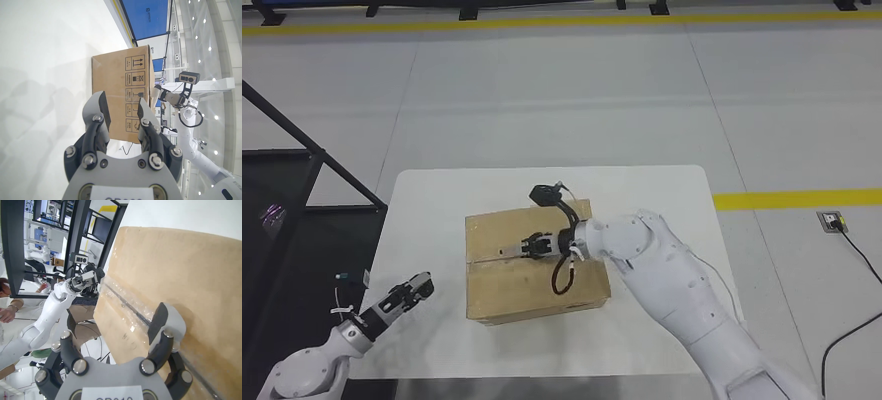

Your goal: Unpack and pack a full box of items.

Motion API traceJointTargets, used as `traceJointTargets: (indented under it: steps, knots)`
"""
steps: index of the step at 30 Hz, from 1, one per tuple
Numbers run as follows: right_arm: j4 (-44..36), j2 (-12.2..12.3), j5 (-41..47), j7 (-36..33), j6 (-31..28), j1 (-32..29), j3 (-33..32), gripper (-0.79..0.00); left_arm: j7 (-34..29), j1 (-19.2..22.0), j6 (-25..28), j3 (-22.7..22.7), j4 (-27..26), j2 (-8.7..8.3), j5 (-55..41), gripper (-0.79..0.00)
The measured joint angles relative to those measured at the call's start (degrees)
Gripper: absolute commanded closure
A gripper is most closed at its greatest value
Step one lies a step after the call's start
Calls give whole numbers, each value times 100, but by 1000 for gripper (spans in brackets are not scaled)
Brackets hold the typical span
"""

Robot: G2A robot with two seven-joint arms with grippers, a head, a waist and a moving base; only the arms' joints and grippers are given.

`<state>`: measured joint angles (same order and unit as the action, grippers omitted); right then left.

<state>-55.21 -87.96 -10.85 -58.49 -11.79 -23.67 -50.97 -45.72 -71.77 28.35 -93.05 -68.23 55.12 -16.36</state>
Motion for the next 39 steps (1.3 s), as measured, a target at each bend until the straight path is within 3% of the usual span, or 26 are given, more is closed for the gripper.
traceJointTargets:
  steps: [5, 16, 32, 39]
  knots:
    - [-311, 92, 87, -270, 366, -168, -196, -785, 7, 33, -24, 36, 3, 3, 16, -366]
    - [-10, 144, 226, -207, 867, -101, -391, -785, -25, 92, -39, 50, 78, -1, -20, -363]
    - [-1746, 651, -180, -174, 1483, -1347, -1534, -785, -174, 242, -10, 28, 183, -20, -130, -363]
    - [-2091, 792, -249, 63, 1859, -1719, -1976, -785, -198, 276, 17, 43, 245, -23, -159, -363]
